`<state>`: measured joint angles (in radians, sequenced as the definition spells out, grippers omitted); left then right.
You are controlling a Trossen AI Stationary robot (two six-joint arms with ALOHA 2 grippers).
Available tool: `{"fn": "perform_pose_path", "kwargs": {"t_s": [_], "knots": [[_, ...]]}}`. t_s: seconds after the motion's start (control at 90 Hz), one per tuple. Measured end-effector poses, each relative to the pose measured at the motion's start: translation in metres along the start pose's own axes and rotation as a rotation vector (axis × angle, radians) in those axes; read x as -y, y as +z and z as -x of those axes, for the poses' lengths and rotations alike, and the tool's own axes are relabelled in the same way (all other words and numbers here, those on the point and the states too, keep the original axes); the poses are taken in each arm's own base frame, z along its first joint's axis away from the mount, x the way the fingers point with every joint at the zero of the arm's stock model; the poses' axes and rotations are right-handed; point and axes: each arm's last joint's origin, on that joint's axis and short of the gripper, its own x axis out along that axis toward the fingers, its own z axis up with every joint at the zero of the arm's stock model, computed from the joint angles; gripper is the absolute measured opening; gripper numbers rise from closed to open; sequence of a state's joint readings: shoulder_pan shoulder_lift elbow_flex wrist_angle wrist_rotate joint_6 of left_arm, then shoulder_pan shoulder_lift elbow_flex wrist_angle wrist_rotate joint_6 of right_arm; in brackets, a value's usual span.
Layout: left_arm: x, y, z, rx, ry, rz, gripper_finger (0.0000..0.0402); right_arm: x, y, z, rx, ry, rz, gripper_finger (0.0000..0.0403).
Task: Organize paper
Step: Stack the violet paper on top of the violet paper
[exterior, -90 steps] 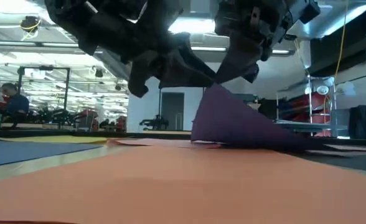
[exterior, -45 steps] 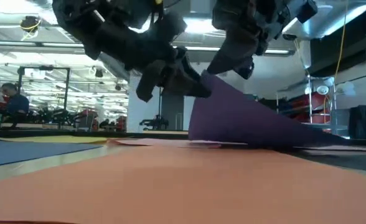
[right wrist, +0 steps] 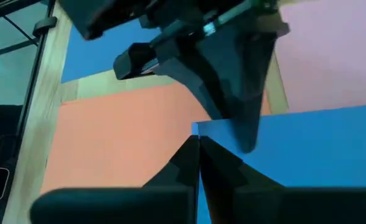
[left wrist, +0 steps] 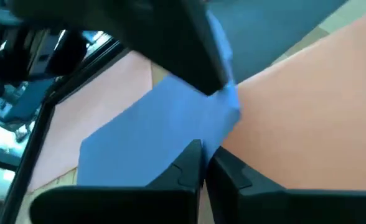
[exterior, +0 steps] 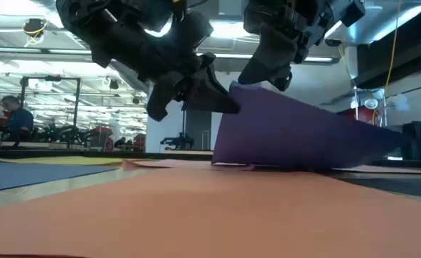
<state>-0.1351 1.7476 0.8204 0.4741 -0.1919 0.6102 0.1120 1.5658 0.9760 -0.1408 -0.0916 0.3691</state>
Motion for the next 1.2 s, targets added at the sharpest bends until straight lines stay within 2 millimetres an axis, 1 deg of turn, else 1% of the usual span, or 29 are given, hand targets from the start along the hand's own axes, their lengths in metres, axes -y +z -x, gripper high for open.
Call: {"fn": "perform_pose_path", "kwargs": {"t_s": [0.067,0.189,0.289,0.356,0.5,0.622,0.744,0.944,1.2], "knots": [[0.005,0.004,0.003,0.005,-0.015,-0.033,0.0,-0.001,0.002,0.001,0.014,0.013,0.001,0.0012],[0.014,0.011,0.012,-0.025,-0.042,-0.087,0.0,-0.003,0.003,0.007,0.019,0.034,0.003,0.004],[0.022,0.014,0.021,-0.085,-0.082,-0.13,0.0,-0.005,0.006,0.015,0.034,0.05,0.005,0.0063],[0.029,0.016,0.03,-0.13,-0.118,-0.149,0.0,-0.006,0.007,0.021,0.033,0.06,0.006,0.0069],[0.044,0.019,0.052,-0.232,-0.197,-0.162,0.0,-0.007,0.006,0.033,0.024,0.06,0.012,0.0061],[0.058,0.022,0.073,-0.311,-0.255,-0.126,0.0,-0.007,0.006,0.036,0.015,0.05,0.015,0.0046],[0.077,0.024,0.094,-0.397,-0.3,-0.108,0.0,-0.007,0.005,0.037,0.008,0.047,0.016,0.0038],[0.109,0.022,0.129,-0.53,-0.358,-0.074,0.0,-0.006,0.003,0.037,-0.013,0.039,0.015,0.0037],[0.151,0.024,0.173,-0.597,-0.448,0.016,0.0,-0.006,0.002,0.037,-0.019,0.036,0.015,0.0037]]}}
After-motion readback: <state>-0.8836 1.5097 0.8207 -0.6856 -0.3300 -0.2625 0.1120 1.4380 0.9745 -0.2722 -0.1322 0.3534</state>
